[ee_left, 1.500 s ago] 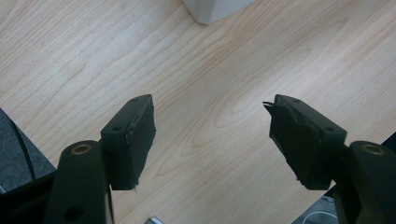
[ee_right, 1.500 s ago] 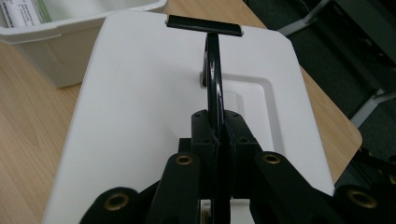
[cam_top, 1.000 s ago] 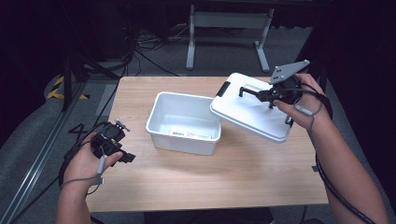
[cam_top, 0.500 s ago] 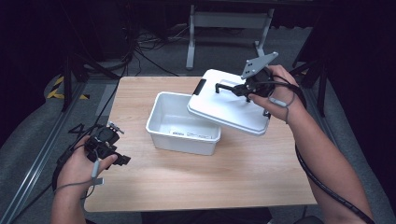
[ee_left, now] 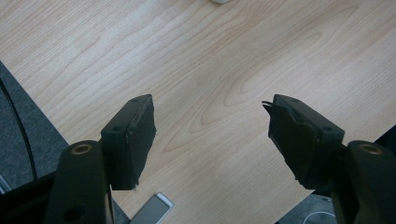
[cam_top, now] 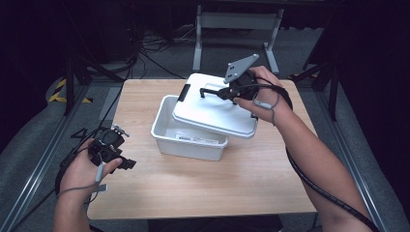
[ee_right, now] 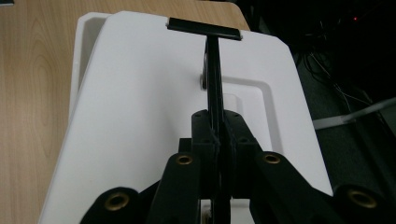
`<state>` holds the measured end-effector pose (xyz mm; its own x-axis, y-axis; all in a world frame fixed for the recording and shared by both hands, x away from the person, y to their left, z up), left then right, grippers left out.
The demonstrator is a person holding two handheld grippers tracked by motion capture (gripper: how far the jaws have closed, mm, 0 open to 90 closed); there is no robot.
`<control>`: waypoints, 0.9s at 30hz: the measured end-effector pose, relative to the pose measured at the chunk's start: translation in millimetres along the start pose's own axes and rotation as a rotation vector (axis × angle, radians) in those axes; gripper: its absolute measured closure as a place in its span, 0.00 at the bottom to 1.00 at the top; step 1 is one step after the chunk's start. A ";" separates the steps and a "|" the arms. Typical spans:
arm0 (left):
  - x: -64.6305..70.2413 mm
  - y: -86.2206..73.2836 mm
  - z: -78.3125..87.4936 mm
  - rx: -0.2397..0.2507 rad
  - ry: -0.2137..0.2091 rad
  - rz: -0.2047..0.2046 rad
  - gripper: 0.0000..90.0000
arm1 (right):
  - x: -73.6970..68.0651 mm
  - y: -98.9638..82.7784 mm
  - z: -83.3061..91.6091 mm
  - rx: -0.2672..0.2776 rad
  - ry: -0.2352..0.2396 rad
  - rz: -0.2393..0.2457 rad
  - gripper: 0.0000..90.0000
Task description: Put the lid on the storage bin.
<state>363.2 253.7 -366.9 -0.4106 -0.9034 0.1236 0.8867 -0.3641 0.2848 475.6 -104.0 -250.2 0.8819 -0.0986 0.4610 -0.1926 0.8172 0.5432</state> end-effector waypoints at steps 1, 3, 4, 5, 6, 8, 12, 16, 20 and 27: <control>-0.2 0.2 0.0 0.001 0.000 -0.001 0.36 | -0.4 3.4 -3.8 0.007 0.008 0.009 0.94; -1.8 0.8 0.7 -0.001 0.009 -0.015 0.36 | -1.4 8.4 -9.2 0.016 0.016 0.016 0.94; -2.0 0.9 0.6 0.000 0.009 -0.017 0.36 | -1.9 11.8 -13.3 0.023 0.021 0.020 0.94; -2.1 0.9 0.6 -0.001 0.008 -0.014 0.36 | -2.3 13.8 -15.9 0.027 0.027 0.021 0.94; -1.7 0.6 0.3 -0.001 0.000 -0.006 0.36 | -2.6 16.3 -19.5 0.033 0.035 0.026 0.94; -2.1 0.4 0.6 0.002 -0.001 -0.003 0.36 | -3.3 21.8 -28.1 0.038 0.050 0.036 0.94; -3.3 0.0 1.2 0.003 -0.001 -0.002 0.36 | -4.4 27.4 -39.9 0.047 0.071 0.044 0.94; -4.0 0.2 0.7 0.001 0.005 -0.004 0.36 | -6.9 30.1 -52.3 0.059 0.091 0.044 0.94; -4.3 0.4 0.7 0.001 0.005 -0.009 0.36 | -8.7 28.9 -63.6 0.076 0.107 0.038 0.94; -5.2 1.0 0.1 0.000 0.004 -0.009 0.36 | -12.4 23.7 -78.1 0.087 0.141 0.033 0.94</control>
<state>366.2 258.0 -367.1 -0.4181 -0.9008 0.1173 0.8828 -0.3725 0.2860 493.7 -39.1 -297.8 0.9250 0.0132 0.3797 -0.2534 0.7660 0.5908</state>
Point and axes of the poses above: each handheld gripper's, and its own axes: z roughly backward along the jaws, y roughly out of its top, x roughly to its right, the point moved 2 cm from there along -z, roughly forward along the jaws, and after that the axes turned 12 degrees about z, right-handed, at the moved point
